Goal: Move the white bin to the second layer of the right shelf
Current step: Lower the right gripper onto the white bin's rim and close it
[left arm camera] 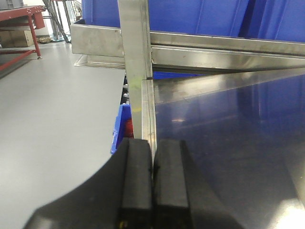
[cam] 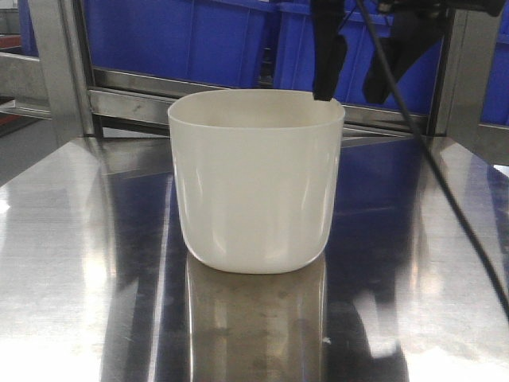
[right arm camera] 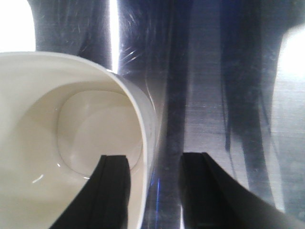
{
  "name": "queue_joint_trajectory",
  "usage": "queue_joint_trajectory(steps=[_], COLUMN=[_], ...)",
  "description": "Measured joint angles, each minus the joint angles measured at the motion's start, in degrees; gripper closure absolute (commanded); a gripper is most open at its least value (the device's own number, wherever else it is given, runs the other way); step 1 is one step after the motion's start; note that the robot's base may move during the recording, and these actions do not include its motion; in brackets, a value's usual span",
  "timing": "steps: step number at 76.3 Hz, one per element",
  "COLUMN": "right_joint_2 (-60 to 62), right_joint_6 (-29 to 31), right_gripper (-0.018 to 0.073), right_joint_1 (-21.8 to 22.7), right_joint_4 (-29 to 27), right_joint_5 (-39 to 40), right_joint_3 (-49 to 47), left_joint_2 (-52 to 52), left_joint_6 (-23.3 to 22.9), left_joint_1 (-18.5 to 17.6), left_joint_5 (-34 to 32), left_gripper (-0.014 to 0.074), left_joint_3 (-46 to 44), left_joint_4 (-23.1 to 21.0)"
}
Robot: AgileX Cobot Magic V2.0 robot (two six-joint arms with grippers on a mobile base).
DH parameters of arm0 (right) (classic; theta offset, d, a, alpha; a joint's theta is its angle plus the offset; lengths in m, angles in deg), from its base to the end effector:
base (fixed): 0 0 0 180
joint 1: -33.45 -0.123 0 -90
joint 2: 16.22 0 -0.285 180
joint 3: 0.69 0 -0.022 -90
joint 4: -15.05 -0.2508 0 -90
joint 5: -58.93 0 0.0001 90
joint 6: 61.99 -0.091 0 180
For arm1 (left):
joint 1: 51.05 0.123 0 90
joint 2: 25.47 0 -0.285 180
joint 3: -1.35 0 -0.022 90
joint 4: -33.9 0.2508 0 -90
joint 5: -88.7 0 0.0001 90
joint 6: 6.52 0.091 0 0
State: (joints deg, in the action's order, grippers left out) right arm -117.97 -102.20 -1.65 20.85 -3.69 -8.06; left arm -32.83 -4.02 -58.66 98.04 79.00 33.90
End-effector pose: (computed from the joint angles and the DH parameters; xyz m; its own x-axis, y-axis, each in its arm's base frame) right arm 0.2872 0.1919 0.3214 -0.9280 0.0894 -0.3617 0.0272 0.9844 0.1738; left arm 0.0555 -0.0074 0.1962 -0.0693 0.0533 -0.9962 0.1356 0.9898 0.0435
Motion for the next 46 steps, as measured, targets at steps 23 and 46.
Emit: queue_joint_trajectory(steps=[23,46], right_joint_2=[-4.04,-6.3], right_joint_6=[0.0,0.0], right_gripper=[0.0196,0.0301], right_joint_1=[0.0,0.0], right_joint_4=[-0.76,-1.77], right_joint_5=[0.24,0.24], right_joint_3=[0.0,0.0], left_joint_2=[0.0,0.0], left_joint_6=[0.0,0.0], left_joint_1=[0.0,0.0], left_joint_5=[0.0,0.0], left_gripper=[0.0512,0.0512], left_joint_3=[0.0,0.0], left_joint_4=[0.0,0.0])
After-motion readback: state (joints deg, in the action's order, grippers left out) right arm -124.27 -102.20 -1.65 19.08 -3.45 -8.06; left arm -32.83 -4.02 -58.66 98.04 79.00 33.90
